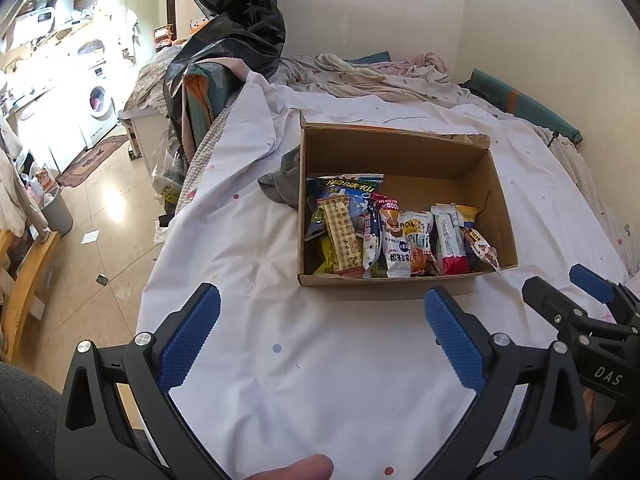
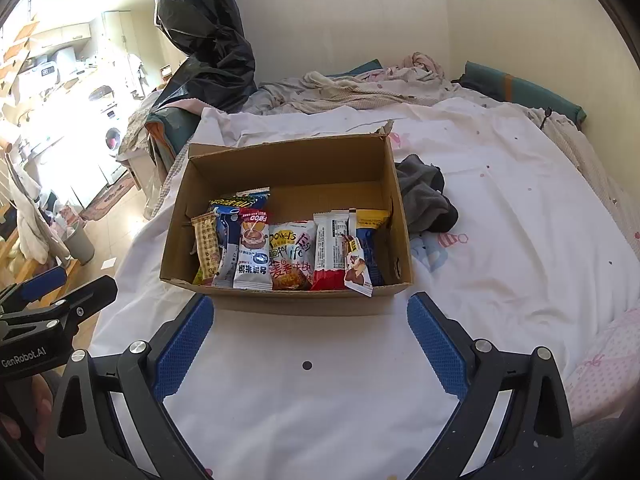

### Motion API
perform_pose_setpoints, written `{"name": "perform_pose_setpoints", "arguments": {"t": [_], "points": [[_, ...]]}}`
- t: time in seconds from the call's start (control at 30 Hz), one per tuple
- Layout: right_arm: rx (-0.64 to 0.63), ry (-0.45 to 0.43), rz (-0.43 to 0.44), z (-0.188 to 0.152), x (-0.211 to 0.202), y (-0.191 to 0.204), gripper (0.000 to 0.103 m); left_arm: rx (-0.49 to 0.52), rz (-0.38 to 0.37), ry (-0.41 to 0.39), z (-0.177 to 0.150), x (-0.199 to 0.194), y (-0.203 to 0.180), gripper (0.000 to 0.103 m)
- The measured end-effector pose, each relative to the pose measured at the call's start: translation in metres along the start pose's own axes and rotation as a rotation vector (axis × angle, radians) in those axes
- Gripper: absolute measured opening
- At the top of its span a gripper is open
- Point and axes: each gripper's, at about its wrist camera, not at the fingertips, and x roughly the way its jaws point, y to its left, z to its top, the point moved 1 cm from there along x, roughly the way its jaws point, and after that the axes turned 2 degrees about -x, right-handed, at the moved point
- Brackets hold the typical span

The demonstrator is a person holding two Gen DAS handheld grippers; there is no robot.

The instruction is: Organize snacks

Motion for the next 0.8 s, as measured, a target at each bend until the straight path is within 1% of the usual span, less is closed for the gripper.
{"name": "perform_pose_setpoints", "arguments": {"t": [0.8], "points": [[0.011,0.0,0.006,-0.0004,-0.0015,-0.0007,0.1,-0.002,0.001,0.01,-0.0023,0.0001,0.003,0.101]]}}
